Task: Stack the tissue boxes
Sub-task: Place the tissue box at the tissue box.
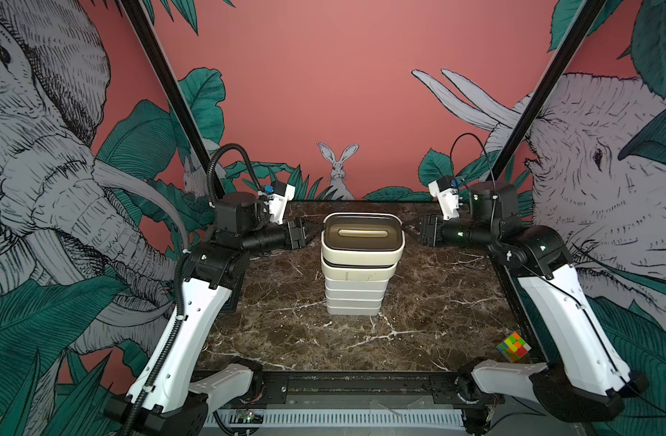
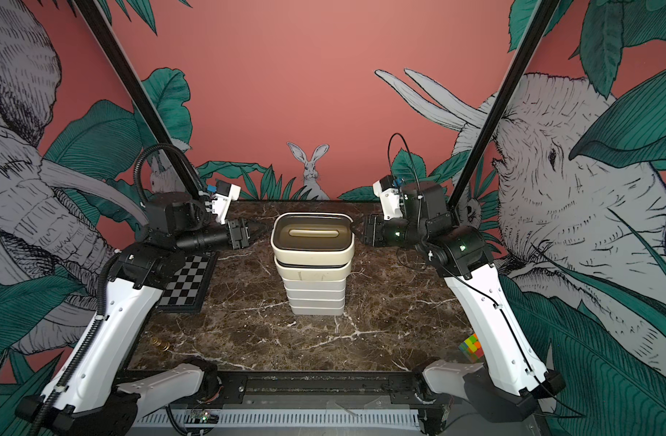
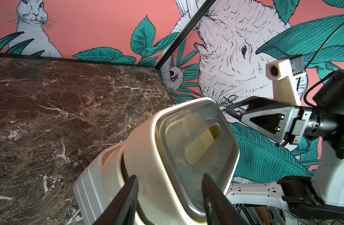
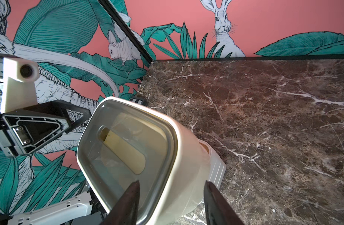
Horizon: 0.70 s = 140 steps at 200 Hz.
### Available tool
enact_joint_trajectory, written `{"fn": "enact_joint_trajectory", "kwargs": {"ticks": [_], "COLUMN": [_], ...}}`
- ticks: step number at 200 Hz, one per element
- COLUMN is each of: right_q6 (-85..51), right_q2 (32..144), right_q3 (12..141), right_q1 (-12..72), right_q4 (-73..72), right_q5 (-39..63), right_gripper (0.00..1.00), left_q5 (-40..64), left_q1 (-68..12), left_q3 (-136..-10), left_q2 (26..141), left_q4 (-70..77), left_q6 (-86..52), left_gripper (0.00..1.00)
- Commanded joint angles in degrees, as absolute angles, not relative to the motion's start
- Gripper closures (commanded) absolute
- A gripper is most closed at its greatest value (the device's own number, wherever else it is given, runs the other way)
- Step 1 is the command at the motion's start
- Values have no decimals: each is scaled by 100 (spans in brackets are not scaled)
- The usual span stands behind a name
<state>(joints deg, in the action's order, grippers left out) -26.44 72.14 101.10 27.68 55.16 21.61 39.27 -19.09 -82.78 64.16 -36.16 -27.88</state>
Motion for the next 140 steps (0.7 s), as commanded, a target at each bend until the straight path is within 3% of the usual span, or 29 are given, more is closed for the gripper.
{"fn": "enact_joint_trajectory", "kwargs": {"ticks": [1, 140], "right_q6": [-2690, -2673], "right_q2": [7163, 7234], "right_q3": [9894, 9746], "right_q1": [2742, 2744], "right_q4": [5352, 5116], "right_q5": [2445, 2764], "right_gripper": [47, 48], "left_q5": [4078, 4266], "left_q1": [-1918, -2117], "left_q3": [-8286, -8296], "left_q2": [6317, 6377], "left_q4": [-3600, -3617], "left_q6": [-2832, -2845], "left_gripper": [46, 46]}}
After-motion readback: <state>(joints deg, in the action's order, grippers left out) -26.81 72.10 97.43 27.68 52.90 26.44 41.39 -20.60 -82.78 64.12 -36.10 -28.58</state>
